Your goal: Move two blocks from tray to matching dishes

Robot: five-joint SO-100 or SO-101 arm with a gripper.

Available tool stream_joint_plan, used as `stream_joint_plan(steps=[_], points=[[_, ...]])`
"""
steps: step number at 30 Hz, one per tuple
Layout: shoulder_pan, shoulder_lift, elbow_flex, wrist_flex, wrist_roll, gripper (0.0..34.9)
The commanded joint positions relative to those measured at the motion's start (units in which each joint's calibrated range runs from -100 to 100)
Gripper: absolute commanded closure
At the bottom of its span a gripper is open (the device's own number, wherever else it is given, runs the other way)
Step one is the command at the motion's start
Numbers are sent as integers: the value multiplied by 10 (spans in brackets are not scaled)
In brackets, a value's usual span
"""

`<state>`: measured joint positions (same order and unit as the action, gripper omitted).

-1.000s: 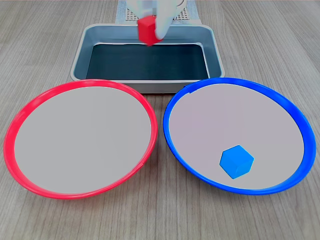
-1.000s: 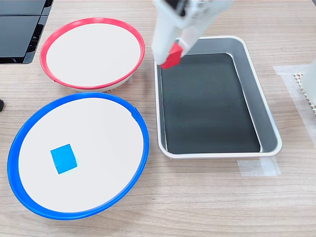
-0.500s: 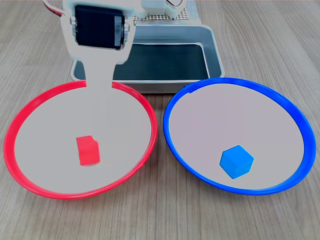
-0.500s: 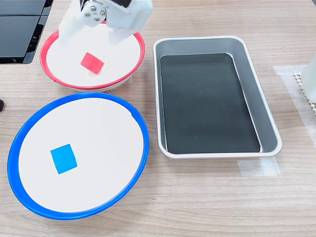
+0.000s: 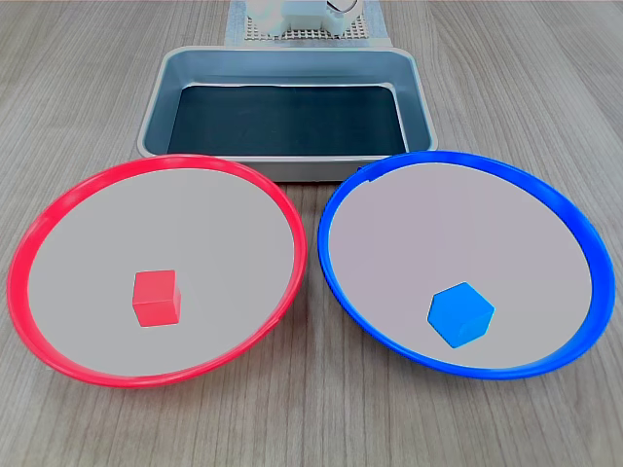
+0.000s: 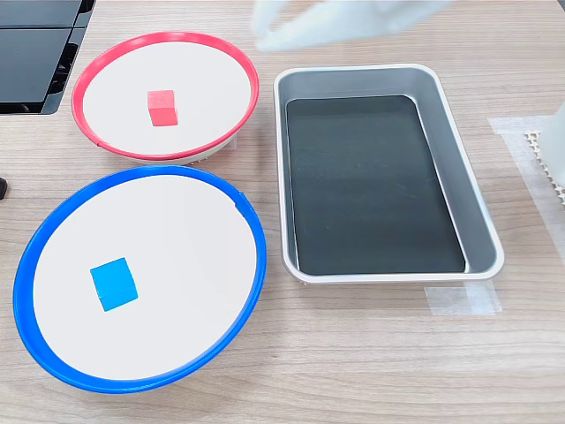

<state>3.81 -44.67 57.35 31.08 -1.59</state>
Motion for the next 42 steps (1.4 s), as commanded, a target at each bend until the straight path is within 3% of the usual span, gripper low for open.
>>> stream_joint_plan(steps=[1, 7, 12, 42], points=[[-4, -317, 264, 12, -21, 348], [11, -529, 419, 116, -23, 348], [20, -543, 426, 164, -29, 348], [20, -543, 426, 164, -30, 346]])
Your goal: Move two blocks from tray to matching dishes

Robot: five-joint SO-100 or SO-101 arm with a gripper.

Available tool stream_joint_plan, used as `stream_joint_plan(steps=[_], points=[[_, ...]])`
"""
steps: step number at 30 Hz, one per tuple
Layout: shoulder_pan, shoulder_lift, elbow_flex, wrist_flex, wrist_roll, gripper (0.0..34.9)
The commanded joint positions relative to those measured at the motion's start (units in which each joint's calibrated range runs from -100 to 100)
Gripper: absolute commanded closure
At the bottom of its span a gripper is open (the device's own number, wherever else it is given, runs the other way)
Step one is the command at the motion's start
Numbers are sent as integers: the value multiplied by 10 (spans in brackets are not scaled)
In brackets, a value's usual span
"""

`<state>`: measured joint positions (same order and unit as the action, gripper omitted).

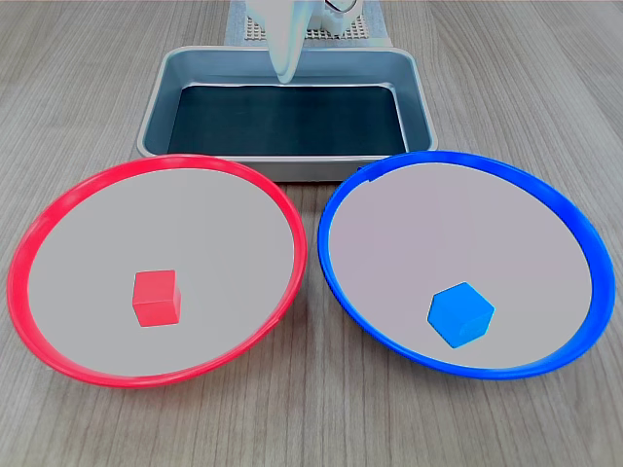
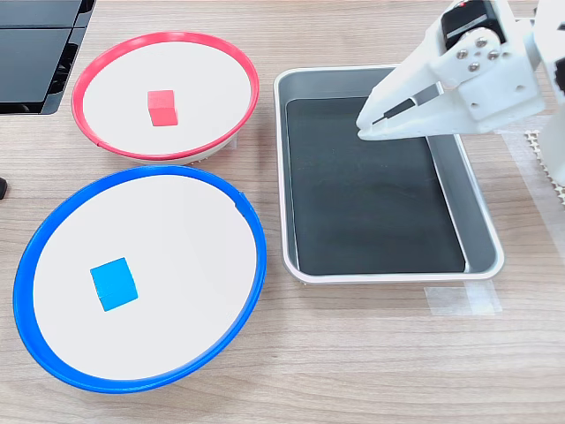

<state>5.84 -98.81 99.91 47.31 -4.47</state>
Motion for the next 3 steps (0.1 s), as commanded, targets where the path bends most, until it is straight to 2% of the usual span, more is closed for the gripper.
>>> stream_joint_plan(steps=[1, 3], points=[[-1, -2, 1, 2, -1, 346], [-1, -2, 1, 2, -1, 346]])
